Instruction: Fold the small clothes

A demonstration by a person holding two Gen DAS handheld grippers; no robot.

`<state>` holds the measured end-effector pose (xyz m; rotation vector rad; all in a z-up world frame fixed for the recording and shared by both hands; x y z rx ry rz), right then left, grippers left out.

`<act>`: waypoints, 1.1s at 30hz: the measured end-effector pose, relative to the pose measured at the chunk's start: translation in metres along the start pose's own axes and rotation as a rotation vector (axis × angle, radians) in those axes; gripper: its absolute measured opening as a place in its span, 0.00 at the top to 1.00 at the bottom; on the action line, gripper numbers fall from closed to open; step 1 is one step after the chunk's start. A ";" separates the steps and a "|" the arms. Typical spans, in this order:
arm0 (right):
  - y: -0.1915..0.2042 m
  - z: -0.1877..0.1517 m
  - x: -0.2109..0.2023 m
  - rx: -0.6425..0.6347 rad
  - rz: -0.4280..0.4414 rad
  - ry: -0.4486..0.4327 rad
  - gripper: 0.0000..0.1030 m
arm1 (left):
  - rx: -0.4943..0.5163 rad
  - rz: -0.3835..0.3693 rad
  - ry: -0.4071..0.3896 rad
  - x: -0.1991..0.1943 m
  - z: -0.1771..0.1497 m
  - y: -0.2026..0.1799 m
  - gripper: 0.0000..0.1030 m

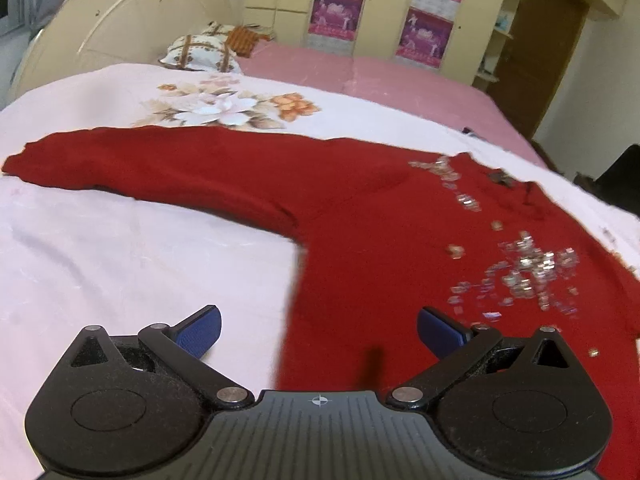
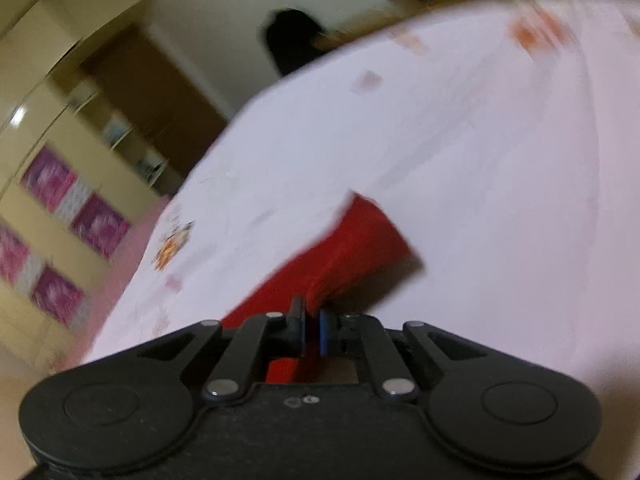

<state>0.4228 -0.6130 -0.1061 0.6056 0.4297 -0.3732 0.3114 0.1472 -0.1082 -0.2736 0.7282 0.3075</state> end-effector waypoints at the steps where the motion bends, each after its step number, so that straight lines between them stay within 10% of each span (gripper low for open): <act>1: 0.021 -0.004 -0.006 -0.073 0.029 -0.010 0.93 | 0.000 0.007 0.008 0.001 0.000 0.006 0.00; 13: 0.305 -0.203 -0.077 -0.591 0.549 0.207 0.94 | -0.098 -0.051 -0.019 -0.016 0.009 0.043 0.00; 23: 0.402 -0.324 -0.096 -0.760 0.731 0.412 0.85 | -0.102 -0.067 0.017 -0.017 0.005 0.053 0.00; 27: 0.403 -0.310 -0.122 -0.790 0.762 0.337 0.56 | -0.102 -0.165 -0.014 -0.002 0.019 0.017 0.00; 33: 0.334 -0.244 -0.131 -0.571 0.698 0.314 0.54 | -0.186 -0.390 0.045 0.054 0.034 -0.069 0.01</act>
Point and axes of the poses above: each gripper's, at about its wrist camera, not at the fingertips, and x roughly the way its jaws point, y to its left, z to its top, the point moved 6 cm from there along x, roughly the way its jaws point, and after that the axes turned 6 degrees about -y, right-handed, at the moved point
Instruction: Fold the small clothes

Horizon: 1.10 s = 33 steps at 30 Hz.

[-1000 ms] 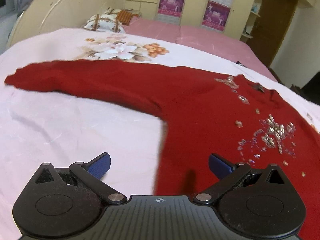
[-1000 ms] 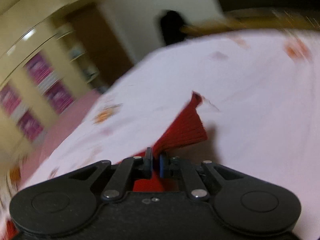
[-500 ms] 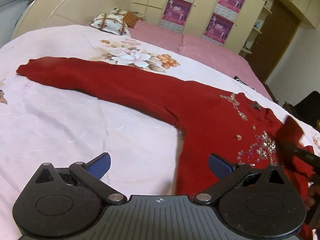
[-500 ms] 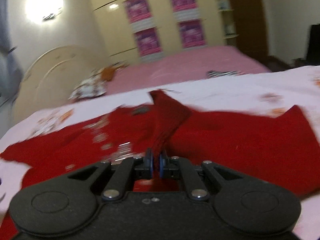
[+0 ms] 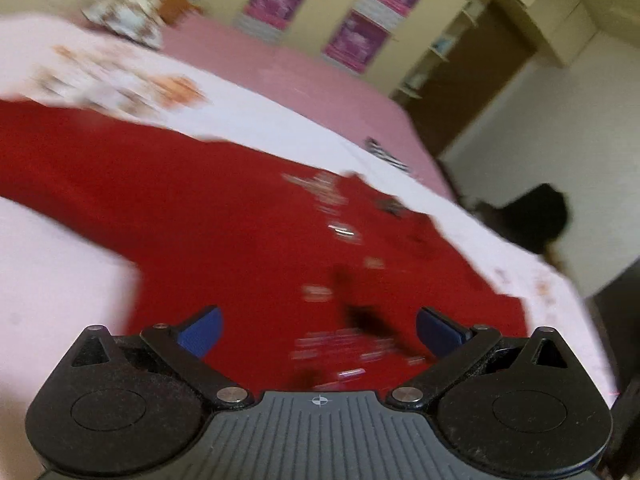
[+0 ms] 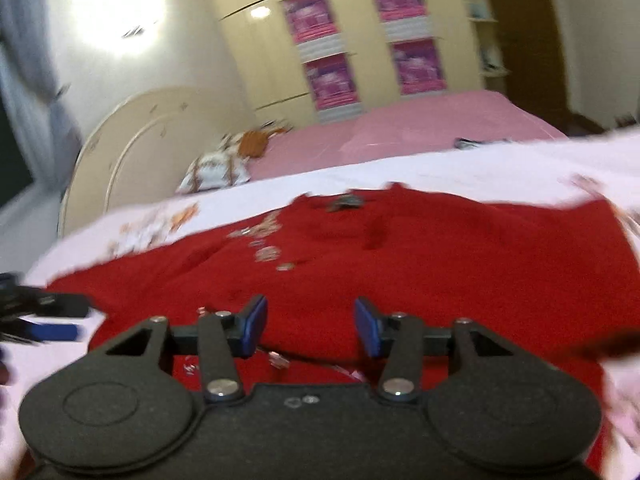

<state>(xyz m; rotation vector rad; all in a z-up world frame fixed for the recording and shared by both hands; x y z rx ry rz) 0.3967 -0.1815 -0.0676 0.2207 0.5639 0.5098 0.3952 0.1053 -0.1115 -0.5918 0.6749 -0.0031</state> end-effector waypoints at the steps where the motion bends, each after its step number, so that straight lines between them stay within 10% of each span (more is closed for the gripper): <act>1: -0.014 -0.001 -0.007 0.019 -0.013 -0.005 0.54 | -0.012 -0.013 0.024 0.016 -0.002 -0.008 0.09; 4: -0.046 -0.005 -0.027 0.090 -0.039 -0.017 0.54 | -0.050 -0.039 0.104 0.056 -0.009 -0.022 0.35; 8: -0.072 -0.012 -0.040 0.197 -0.063 -0.037 0.54 | -0.004 -0.020 0.112 0.085 -0.007 -0.038 0.43; 10: -0.088 -0.017 -0.045 0.292 -0.054 -0.046 0.54 | 0.042 -0.021 0.126 0.091 -0.007 -0.044 0.95; 21: -0.167 -0.046 -0.024 0.985 0.116 -0.110 0.40 | 0.079 -0.010 0.011 0.050 0.045 -0.005 0.96; 33: -0.192 -0.050 -0.002 1.202 0.157 -0.158 0.47 | 0.059 0.028 0.006 0.046 0.066 0.047 0.96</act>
Point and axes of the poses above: each gripper's, at about its wrist camera, not at the fingertips, and x roughly the way its jaws point, y to its left, z to its top, the point moved 6 cm from there along x, roughly the way its jaws point, and after that the axes turned 6 degrees about -y, right-handed, at the moved point
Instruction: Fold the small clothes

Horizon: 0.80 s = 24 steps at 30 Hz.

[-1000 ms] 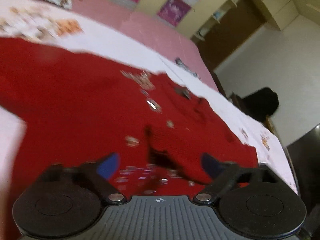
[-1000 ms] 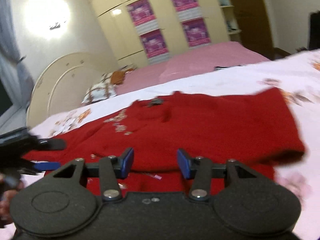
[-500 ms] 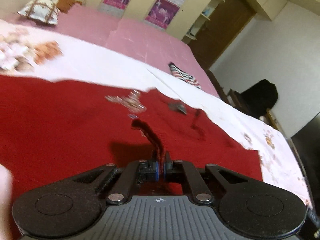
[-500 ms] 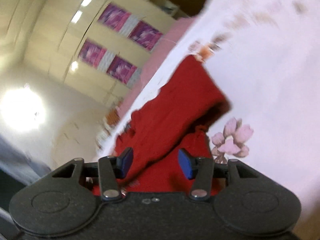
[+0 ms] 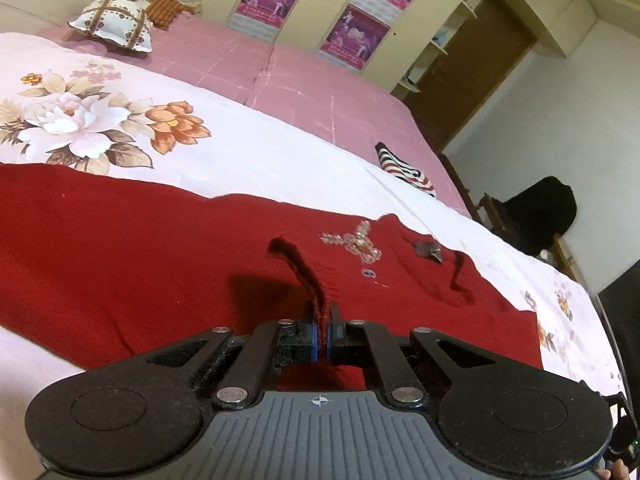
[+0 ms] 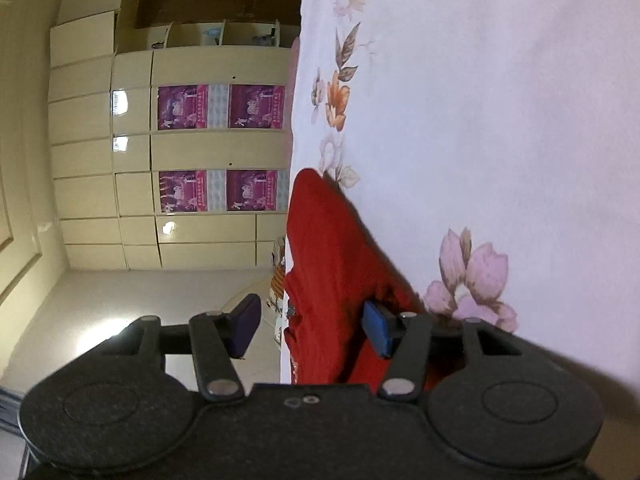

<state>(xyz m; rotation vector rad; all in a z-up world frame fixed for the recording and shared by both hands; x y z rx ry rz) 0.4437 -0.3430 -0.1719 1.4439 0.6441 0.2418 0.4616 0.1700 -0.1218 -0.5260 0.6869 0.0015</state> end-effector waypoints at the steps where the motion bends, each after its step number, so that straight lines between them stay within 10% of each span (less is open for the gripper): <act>1: 0.000 0.000 0.001 0.000 -0.005 0.001 0.47 | 0.005 0.003 0.004 0.001 0.000 0.002 0.96; 4: 0.001 -0.001 0.003 -0.017 -0.026 -0.006 0.50 | 0.011 0.007 0.036 0.006 -0.005 0.004 0.96; 8: -0.006 -0.003 0.006 -0.086 -0.126 -0.012 0.94 | -0.014 0.015 0.019 0.008 -0.005 0.011 0.96; 17: -0.006 -0.006 0.005 -0.238 -0.202 -0.005 0.97 | -0.014 0.028 0.059 0.022 -0.013 0.022 0.96; 24: 0.025 -0.013 -0.017 -0.420 -0.156 -0.015 0.78 | 0.056 0.050 0.059 0.020 -0.012 0.015 0.96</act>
Point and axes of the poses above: each gripper's, at about its wrist camera, not at the fingertips, and x roughly the way its jaws point, y to its left, z to its top, the point moved 6 cm from there along x, roughly the way its jaws point, and after that the axes turned 6 degrees about -y, right-handed, at the moved point
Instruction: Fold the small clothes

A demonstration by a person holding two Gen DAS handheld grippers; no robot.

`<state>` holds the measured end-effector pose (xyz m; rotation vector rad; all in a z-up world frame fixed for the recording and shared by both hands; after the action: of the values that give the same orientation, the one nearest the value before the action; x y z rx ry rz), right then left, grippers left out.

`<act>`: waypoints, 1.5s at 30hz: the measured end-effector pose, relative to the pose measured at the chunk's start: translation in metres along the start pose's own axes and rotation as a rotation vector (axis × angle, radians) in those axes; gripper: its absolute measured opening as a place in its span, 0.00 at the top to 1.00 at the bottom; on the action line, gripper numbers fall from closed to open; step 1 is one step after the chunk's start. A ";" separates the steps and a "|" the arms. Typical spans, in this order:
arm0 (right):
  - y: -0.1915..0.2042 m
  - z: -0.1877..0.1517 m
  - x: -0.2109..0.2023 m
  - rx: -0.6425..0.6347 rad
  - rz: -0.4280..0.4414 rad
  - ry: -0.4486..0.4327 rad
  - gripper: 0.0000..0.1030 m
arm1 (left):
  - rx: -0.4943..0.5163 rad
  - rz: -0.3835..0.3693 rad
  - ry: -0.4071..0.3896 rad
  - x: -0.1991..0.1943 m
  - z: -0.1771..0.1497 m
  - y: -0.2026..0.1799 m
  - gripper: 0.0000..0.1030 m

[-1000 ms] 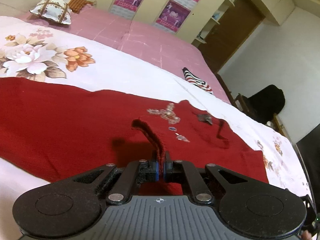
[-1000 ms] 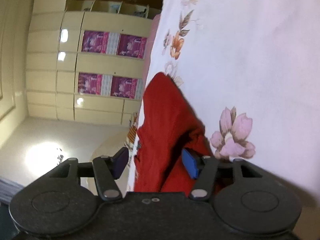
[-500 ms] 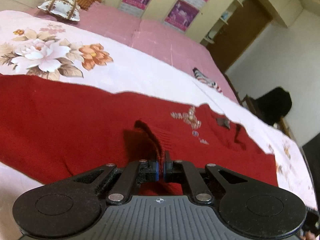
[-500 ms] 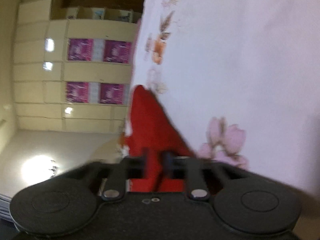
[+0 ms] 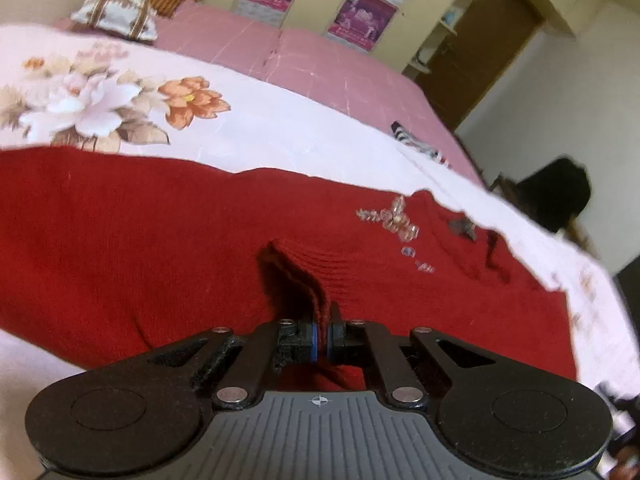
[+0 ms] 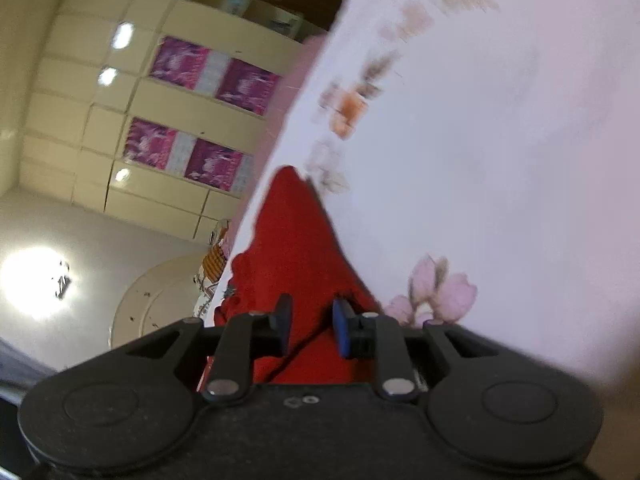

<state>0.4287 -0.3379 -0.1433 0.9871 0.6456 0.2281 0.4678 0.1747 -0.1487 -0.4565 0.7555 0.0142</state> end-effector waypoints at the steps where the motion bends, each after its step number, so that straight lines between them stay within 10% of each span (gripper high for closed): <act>1: 0.006 0.002 -0.001 -0.044 -0.002 -0.008 0.79 | 0.012 0.006 0.002 0.001 -0.001 -0.001 0.96; 10: 0.040 -0.017 0.051 -0.719 -0.245 0.085 1.00 | 0.058 0.047 -0.027 -0.004 -0.005 -0.005 0.96; 17: 0.066 0.007 0.040 -0.798 -0.191 -0.011 0.80 | 0.101 0.153 -0.177 -0.041 0.017 -0.006 0.96; 23: 0.077 0.035 0.091 -0.780 -0.160 -0.029 0.84 | 0.347 0.099 -0.103 0.012 0.008 -0.068 0.96; 27: 0.088 0.019 0.121 -0.888 -0.119 0.066 0.90 | 0.348 0.129 -0.096 0.028 0.002 -0.057 0.96; 31: 0.051 0.043 0.128 -0.840 -0.272 0.038 1.00 | 0.329 0.129 -0.109 0.020 0.001 -0.043 0.96; 37: 0.054 0.050 0.114 -0.838 -0.274 0.029 0.83 | 0.363 0.142 -0.156 0.014 0.005 -0.062 0.96; 45: 0.071 0.016 0.141 -0.987 -0.272 0.069 0.84 | 0.395 0.045 -0.070 0.057 -0.015 -0.131 0.94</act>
<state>0.5578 -0.2458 -0.1343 -0.0570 0.6150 0.2950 0.5228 0.0423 -0.1445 -0.0626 0.6797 -0.0760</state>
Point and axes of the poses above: each gripper's, at about its wrist camera, not at the fingertips, and x roughly the way its jaws point, y to its left, z to its top, the point moved 6 cm from there along x, roughly the way its jaws point, and after that the axes turned 6 degrees about -y, right-handed, at the moved point
